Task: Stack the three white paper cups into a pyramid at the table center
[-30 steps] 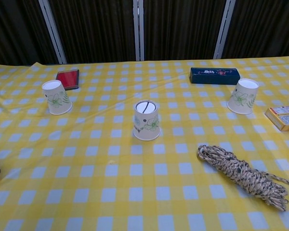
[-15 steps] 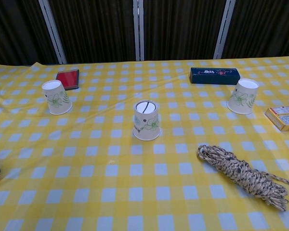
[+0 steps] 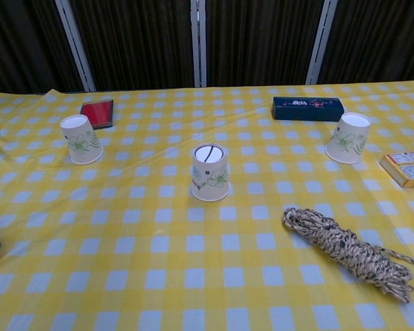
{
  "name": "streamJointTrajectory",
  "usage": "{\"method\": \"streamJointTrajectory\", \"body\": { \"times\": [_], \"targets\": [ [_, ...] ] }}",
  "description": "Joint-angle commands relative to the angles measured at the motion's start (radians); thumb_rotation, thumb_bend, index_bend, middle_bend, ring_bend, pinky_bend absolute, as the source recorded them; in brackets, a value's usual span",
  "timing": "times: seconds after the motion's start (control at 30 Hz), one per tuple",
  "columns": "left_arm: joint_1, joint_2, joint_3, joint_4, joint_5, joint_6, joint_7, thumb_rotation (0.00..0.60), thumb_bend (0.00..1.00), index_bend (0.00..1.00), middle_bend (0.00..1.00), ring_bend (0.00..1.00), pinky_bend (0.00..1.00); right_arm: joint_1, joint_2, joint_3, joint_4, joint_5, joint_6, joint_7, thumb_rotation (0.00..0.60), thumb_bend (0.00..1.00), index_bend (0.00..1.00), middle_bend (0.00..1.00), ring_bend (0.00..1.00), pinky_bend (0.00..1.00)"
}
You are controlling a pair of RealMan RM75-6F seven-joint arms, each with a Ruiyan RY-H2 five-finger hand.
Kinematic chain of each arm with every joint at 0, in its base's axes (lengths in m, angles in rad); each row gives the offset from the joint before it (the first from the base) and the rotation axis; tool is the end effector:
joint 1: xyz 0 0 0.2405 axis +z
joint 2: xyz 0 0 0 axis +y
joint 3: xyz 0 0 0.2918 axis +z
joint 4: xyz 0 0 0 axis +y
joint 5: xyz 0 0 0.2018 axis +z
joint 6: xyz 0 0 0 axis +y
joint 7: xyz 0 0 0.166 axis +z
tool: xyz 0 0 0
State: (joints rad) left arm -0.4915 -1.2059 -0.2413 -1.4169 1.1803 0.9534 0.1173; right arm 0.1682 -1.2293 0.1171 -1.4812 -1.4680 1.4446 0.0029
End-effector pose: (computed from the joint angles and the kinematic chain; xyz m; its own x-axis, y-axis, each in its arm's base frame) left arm -0.3083 0.3805 0.1472 0.4771 0.1578 0.8646 0.8785 -0.0581 -0.4741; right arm -0.3396 -0.2488 0.1624 0.3985 0.0591 0.9152 -0.9151 -0.0414 0.4011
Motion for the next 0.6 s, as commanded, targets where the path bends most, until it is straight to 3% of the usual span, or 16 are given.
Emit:
{"method": "streamJointTrajectory", "body": {
  "times": [0.03, 0.37, 0.6],
  "targets": [
    [-0.087, -0.032, -0.029, 0.077, -0.088, -0.118, 0.038, 0.600, 0.23, 0.22, 0.00, 0.00, 0.00, 0.001, -0.001, 0.001, 0.002, 0.004, -0.004, 0.002, 0.600, 0.14, 0.00, 0.00, 0.00, 0.00],
    [-0.216, -0.122, -0.018, 0.215, -0.200, -0.271, 0.103, 0.600, 0.23, 0.24, 0.00, 0.00, 0.00, 0.004, -0.001, 0.010, 0.012, 0.023, -0.014, 0.012, 0.600, 0.14, 0.00, 0.00, 0.00, 0.00],
    [-0.280, -0.174, 0.001, 0.281, -0.246, -0.323, 0.133, 0.600, 0.23, 0.25, 0.00, 0.00, 0.00, 0.010, -0.004, 0.013, 0.026, 0.038, -0.031, 0.017, 0.600, 0.14, 0.00, 0.00, 0.00, 0.00]
  ]
}}
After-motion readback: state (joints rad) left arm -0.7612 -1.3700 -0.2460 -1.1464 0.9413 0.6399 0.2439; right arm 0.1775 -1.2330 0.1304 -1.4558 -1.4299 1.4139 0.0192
